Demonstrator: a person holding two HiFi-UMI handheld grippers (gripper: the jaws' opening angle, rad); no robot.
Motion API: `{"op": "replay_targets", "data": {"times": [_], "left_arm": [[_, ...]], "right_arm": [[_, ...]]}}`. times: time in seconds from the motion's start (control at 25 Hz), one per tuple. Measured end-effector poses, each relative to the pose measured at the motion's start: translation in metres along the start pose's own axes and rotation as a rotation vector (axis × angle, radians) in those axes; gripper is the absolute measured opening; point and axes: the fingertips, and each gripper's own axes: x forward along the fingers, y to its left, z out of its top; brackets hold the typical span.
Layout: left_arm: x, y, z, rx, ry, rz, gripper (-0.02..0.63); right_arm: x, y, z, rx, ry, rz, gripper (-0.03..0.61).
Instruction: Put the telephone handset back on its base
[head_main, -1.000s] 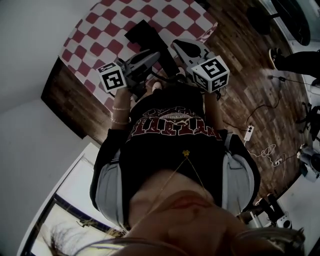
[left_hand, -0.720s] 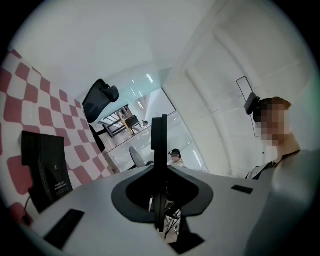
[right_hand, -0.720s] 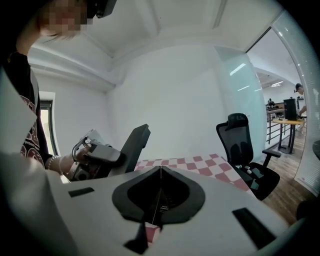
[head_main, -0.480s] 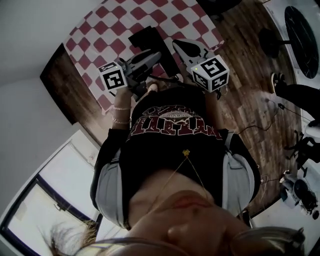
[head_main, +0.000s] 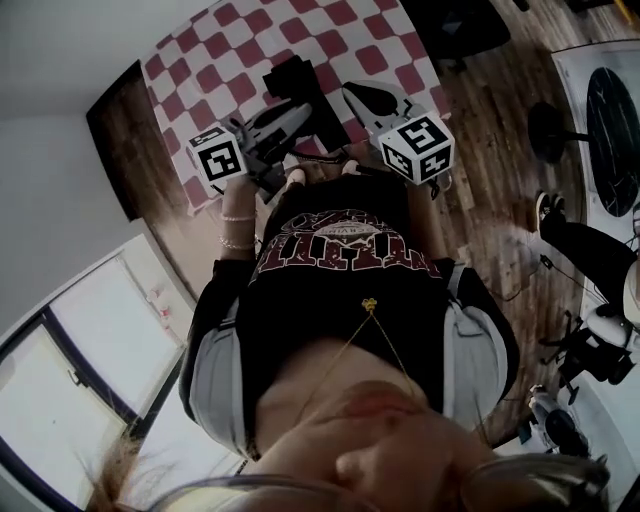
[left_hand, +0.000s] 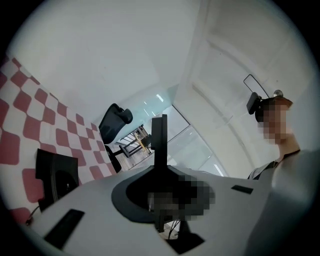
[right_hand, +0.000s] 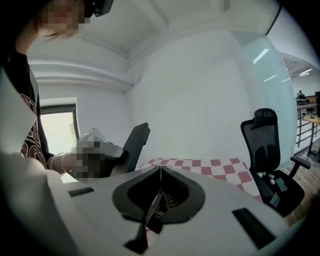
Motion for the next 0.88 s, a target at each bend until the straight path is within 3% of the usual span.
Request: {"op": "replay_targets", "data": {"times": [0.44, 0.6, 0.88], "left_arm": [[-0.017, 0.006, -0.016, 0.007, -0.153, 0.129, 0.077], [-0.027, 0.009, -0.022, -0.012, -0.175, 0.151, 0.076], [-0.038, 0.014, -0.01, -0.006, -0.142, 0.145, 0.075]], "right_arm": [[0.013, 0.01, -0.011, -0.076, 0.068, 0.186, 0.02], [0.018, 0.015, -0.012, -0.079, 0.075, 0.21, 0.02], [0.029, 0.02, -0.009, -0.063, 0.068, 0.186, 0.02]]}}
